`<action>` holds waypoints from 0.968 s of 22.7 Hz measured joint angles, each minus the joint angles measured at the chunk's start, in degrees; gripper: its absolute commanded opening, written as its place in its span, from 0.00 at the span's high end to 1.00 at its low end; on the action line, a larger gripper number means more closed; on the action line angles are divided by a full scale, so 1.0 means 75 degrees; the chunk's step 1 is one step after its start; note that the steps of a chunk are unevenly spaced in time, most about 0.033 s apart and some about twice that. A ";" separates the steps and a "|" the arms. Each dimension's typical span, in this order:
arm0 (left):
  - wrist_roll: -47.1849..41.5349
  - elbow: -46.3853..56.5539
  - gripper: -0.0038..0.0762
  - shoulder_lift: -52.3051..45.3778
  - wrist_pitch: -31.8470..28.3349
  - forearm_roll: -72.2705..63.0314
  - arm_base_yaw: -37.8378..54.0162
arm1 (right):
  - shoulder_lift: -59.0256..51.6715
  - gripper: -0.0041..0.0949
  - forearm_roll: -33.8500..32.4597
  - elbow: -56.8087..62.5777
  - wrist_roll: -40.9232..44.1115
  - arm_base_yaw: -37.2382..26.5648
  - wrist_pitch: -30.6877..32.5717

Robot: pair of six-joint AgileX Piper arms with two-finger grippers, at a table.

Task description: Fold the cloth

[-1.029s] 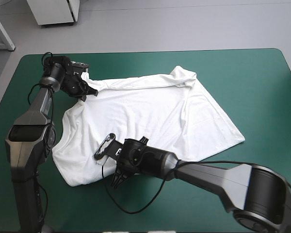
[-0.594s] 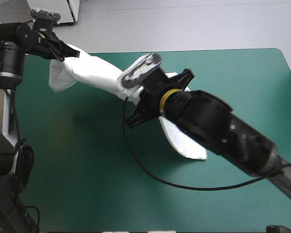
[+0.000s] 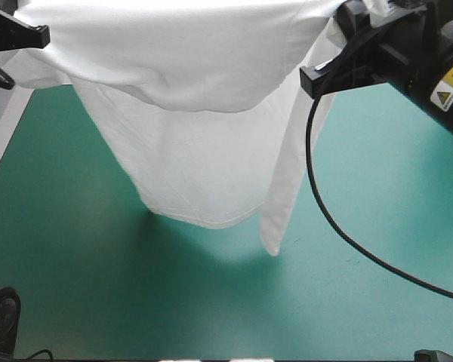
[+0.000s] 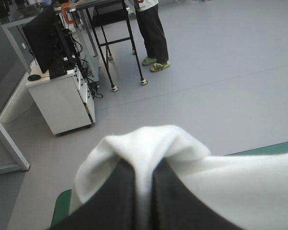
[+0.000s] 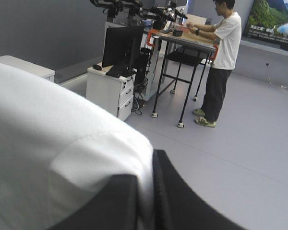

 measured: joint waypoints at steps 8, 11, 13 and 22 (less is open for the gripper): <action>-0.0072 0.0000 0.96 -0.0739 0.0001 0.0691 -0.0009 | 0.0063 0.98 0.0309 -0.0287 -0.0827 0.0007 0.0094; -0.0029 0.0379 0.96 -0.0763 0.0009 0.0896 -0.0009 | 0.0291 0.98 0.0188 0.0042 -0.0833 -0.0002 0.0086; 0.0024 0.0717 0.96 -0.0737 0.0009 0.0976 -0.0009 | 0.0434 0.98 0.0154 0.0391 -0.0780 -0.0136 0.0086; 0.0129 0.3177 0.96 -0.0580 -0.0714 0.1000 0.0009 | 0.1257 0.98 0.2411 0.2523 -0.0056 -0.3439 -0.0878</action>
